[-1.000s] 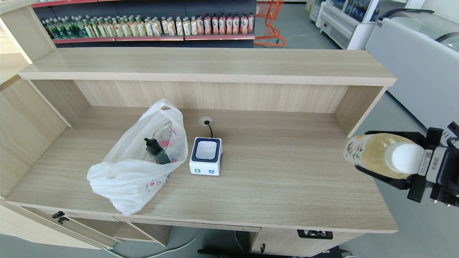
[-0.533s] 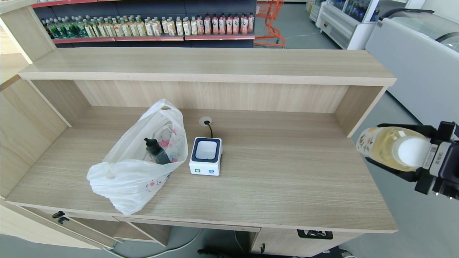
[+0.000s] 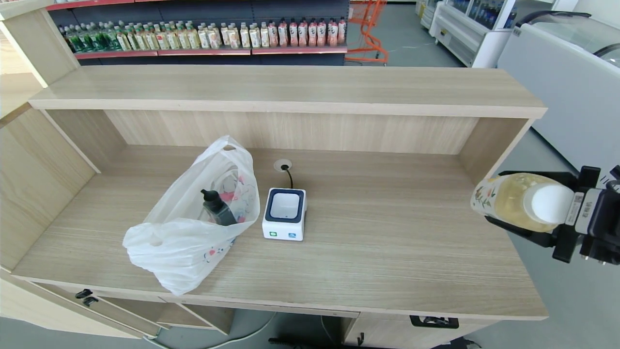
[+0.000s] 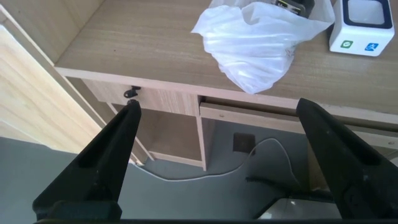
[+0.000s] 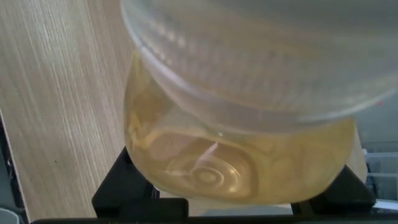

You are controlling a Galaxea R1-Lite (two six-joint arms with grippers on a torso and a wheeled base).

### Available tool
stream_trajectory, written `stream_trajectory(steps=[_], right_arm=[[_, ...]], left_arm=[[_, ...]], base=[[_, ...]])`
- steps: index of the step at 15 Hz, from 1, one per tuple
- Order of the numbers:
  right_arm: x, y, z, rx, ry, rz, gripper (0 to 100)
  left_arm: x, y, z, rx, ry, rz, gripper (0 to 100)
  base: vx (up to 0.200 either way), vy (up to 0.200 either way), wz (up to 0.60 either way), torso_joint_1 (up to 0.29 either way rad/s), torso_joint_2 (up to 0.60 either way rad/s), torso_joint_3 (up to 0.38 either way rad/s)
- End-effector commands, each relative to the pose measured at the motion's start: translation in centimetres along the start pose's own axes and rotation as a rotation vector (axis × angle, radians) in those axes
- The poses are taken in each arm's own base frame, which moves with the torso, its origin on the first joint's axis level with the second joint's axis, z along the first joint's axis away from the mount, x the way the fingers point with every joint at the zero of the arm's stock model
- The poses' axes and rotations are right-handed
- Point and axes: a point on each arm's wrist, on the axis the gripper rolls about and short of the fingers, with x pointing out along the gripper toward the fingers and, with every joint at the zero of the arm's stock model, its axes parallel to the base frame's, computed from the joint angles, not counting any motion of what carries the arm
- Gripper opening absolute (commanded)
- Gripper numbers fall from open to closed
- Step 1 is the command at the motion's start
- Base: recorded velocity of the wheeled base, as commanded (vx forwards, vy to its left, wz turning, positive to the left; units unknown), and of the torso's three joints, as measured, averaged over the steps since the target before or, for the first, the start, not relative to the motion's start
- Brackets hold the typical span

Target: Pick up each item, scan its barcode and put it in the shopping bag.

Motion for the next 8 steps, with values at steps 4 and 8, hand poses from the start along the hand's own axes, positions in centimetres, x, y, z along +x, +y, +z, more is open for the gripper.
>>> stream_trajectory(steps=[4,8], right_arm=[[1.2,0.5,-0.3,0.092,-0.029,0.049,0],[1.9,0.7,-0.7,0.108,-0.054,0.083,0]], left_arm=[[0.0,0.0,0.0,-0.003,0.001,0.0,100],[0.0,0.0,0.0,-0.002,0.0,0.0,100]], base=[[0.0,0.2,0.0,0.005,0.0,0.0],[0.0,0.2,0.0,0.001,0.0,0.002]])
